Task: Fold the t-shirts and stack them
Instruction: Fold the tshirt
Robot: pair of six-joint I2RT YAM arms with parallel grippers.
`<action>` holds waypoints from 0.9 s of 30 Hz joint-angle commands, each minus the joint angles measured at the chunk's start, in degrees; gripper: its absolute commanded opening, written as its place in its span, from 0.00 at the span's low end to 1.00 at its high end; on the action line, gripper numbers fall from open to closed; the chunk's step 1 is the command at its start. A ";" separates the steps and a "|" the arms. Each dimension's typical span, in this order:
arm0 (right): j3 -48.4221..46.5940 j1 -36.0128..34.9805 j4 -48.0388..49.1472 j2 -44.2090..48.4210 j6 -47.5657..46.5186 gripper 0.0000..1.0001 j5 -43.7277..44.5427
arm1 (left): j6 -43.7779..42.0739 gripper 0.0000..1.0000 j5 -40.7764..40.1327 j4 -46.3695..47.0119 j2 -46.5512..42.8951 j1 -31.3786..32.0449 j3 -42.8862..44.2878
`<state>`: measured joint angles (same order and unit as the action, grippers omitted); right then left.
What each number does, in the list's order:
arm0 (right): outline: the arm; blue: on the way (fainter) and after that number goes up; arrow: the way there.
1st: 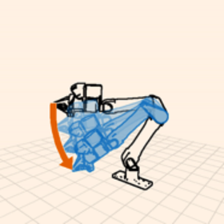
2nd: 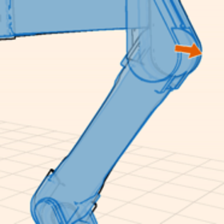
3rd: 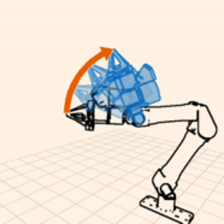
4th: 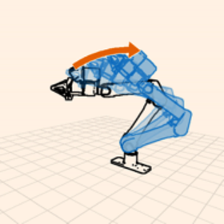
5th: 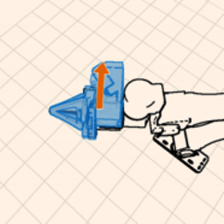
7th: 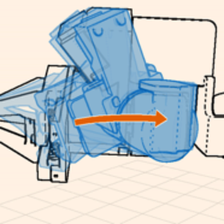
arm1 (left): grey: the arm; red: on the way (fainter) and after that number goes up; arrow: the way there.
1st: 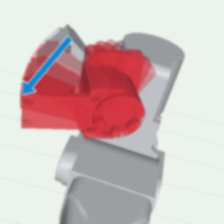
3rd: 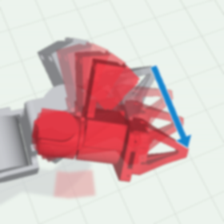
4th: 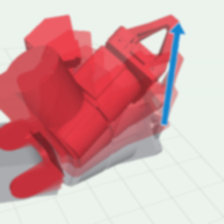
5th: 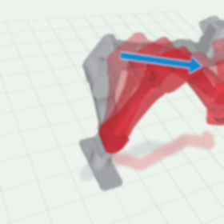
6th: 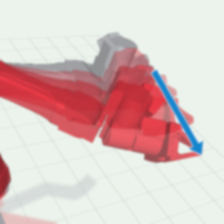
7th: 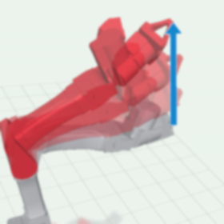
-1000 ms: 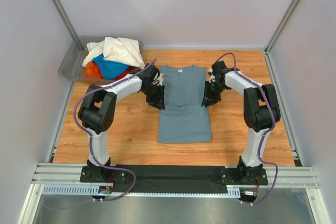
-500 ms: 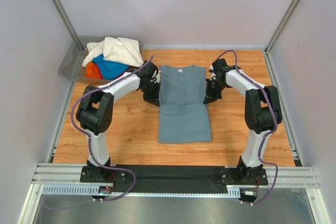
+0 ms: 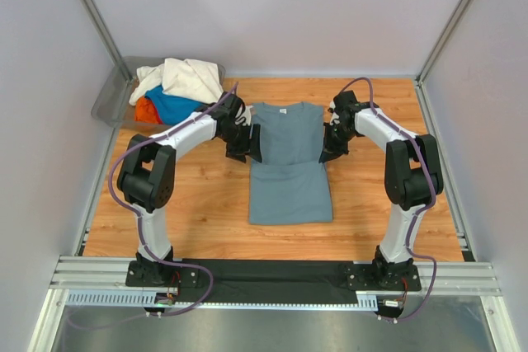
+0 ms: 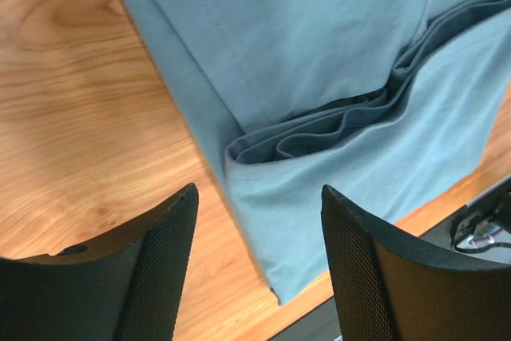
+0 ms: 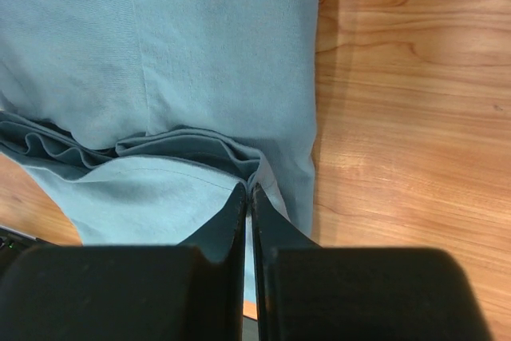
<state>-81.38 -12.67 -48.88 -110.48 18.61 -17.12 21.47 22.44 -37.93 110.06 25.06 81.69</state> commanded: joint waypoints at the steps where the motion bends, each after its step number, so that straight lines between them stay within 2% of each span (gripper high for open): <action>1: -2.29 -0.17 1.60 -0.18 0.55 0.00 -0.72 | -1.44 0.68 3.48 2.34 0.94 -0.01 0.92; 4: -2.81 -0.08 1.51 -0.70 0.72 0.01 -0.98 | -1.26 0.60 4.90 2.95 3.23 0.08 1.54; 6: -3.08 -0.08 1.42 -0.88 0.72 0.00 -1.07 | -1.08 0.59 4.90 2.95 3.84 0.08 1.72; 12: -3.25 -0.08 1.86 -1.50 0.90 0.00 -1.51 | -0.56 0.62 4.72 2.34 5.25 0.08 2.07; 14: -3.08 -0.08 1.95 -1.85 0.90 0.01 -1.51 | -0.47 0.52 4.63 2.51 5.08 0.08 2.24; 15: -3.08 -0.08 1.95 -2.02 0.90 0.00 -1.51 | -0.47 0.44 4.29 2.34 4.90 0.08 2.42; 16: -2.90 -0.08 1.95 -2.02 0.81 0.01 -1.25 | -0.38 0.26 3.93 2.25 4.55 0.08 2.51; 17: -2.82 -0.08 1.86 -1.94 0.81 0.00 -1.07 | -0.29 0.17 3.67 1.90 4.20 0.08 2.51; 18: -2.73 -0.08 1.60 -1.68 0.64 0.01 -0.63 | -0.29 0.00 2.54 1.64 3.76 0.08 2.60; 27: -0.53 -0.08 0.01 2.63 -1.21 0.01 5.34 | 0.76 0.00 -3.45 -0.21 -2.48 0.08 0.84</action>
<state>-82.11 -12.69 -49.01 -111.79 18.59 -15.29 21.80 21.87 -38.02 112.57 25.10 82.11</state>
